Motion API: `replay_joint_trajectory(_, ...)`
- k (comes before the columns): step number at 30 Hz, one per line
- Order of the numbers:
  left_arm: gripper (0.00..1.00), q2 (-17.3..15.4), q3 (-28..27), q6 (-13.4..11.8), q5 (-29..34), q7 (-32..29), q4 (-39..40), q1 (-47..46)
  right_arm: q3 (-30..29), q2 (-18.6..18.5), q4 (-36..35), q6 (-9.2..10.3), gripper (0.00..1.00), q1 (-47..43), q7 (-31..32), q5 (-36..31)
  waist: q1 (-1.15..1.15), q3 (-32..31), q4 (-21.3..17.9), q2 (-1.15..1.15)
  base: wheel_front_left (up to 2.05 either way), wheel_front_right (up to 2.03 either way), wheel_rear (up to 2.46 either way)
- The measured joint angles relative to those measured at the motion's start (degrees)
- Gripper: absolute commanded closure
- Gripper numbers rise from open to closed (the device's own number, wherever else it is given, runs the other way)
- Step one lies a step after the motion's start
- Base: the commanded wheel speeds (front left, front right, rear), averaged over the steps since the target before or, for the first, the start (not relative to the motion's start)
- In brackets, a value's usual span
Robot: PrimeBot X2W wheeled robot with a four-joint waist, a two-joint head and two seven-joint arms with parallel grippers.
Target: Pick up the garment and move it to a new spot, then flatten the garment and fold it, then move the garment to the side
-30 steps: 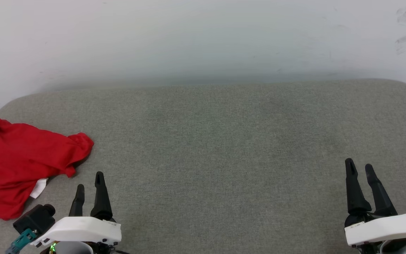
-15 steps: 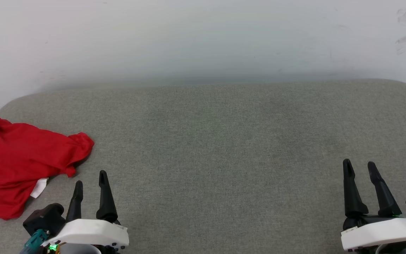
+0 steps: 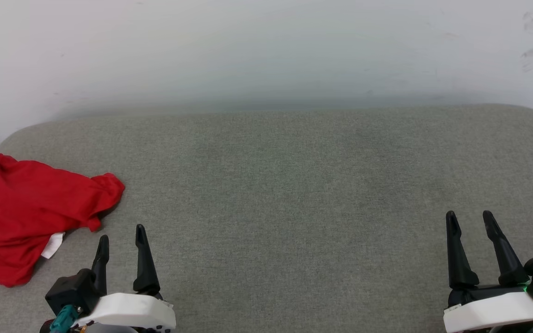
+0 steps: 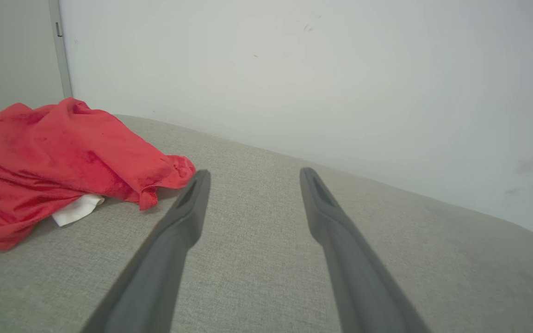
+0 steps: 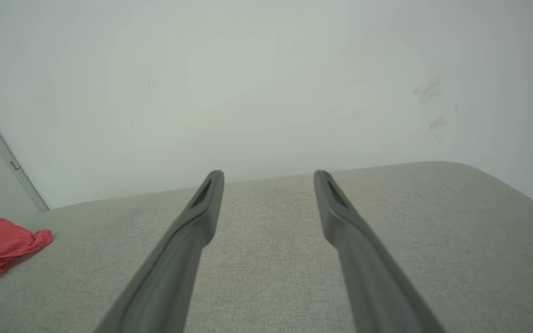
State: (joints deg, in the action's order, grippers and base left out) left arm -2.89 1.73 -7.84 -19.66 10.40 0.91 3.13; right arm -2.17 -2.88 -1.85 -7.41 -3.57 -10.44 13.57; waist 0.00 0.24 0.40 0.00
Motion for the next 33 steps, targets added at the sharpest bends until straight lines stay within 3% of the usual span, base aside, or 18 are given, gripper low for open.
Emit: replay_joint_trajectory(33,0.0,-0.43,1.97,-0.41,15.5,3.91,1.72,1.21,-0.05,-0.01,-2.59,-0.08,0.0,-1.74,-3.76,-13.69,0.0,0.53,0.09,0.0,0.0,0.0,0.0)
